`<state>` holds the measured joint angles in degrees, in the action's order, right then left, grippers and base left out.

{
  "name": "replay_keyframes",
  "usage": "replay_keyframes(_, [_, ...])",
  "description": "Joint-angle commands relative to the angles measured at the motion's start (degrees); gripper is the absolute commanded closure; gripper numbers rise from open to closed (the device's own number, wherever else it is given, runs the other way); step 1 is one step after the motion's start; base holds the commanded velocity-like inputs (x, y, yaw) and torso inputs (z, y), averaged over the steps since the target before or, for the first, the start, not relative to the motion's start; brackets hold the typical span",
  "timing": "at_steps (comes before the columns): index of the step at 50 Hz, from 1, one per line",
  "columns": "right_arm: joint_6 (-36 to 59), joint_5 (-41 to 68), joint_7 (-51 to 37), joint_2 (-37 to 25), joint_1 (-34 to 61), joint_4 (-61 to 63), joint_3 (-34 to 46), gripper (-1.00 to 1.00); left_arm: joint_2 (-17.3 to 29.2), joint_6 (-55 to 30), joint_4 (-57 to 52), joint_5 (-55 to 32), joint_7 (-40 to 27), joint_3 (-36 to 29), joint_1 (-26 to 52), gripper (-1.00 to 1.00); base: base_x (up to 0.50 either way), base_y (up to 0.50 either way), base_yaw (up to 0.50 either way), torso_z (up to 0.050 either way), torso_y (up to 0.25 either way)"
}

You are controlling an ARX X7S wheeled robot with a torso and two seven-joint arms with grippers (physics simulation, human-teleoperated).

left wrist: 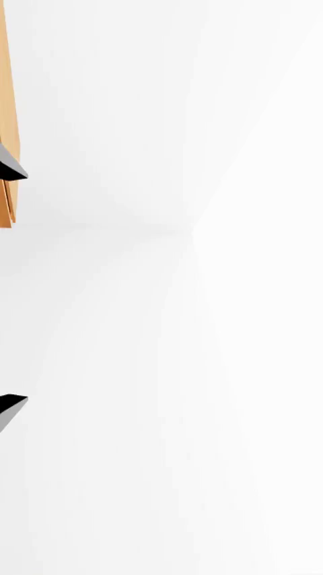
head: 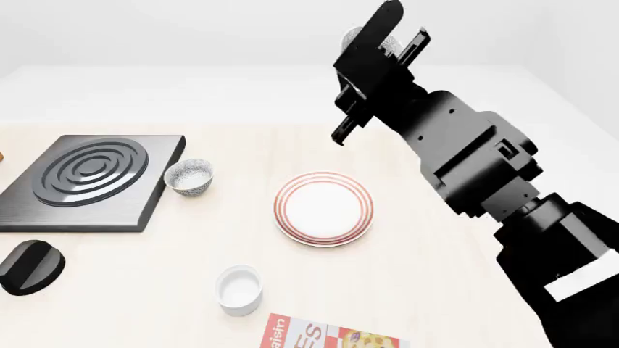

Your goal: Pick the akita bowl next to the cookies box and place it on the plate.

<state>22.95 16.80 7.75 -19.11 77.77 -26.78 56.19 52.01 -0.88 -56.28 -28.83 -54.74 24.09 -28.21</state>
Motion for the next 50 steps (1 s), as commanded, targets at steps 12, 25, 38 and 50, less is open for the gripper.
replay_keyframes(12, [-36.0, -10.0, 2.9, 17.9, 8.4, -45.6, 5.0, 1.0, 0.3, -0.4, -0.2, -0.2, -0.3, 0.0, 0.1, -1.0, 0.0, 0.0, 0.0, 0.0, 0.001])
replay_keyframes(25, [-35.3, -3.7, 1.2, 19.1, 8.1, -46.0, 11.5, 1.0, 0.0, 0.0, 0.1, -0.4, 0.1, 0.5, -0.2, -1.0, 0.0, 0.0, 0.0, 0.0, 0.0])
replay_keyframes(38, [-29.9, 7.6, 3.5, 19.1, 7.8, -44.9, 19.6, 1.0, -0.3, 0.4, 0.4, -0.4, 0.4, 0.3, 0.0, -1.0, 0.0, 0.0, 0.0, 0.0, 0.001])
replay_keyframes(50, [-22.3, 12.7, 7.6, 19.1, 7.1, -44.1, 23.8, 1.0, -0.4, 0.3, 0.1, -0.1, 0.4, 0.2, -0.1, -1.0, 0.0, 0.0, 0.0, 0.0, 0.001])
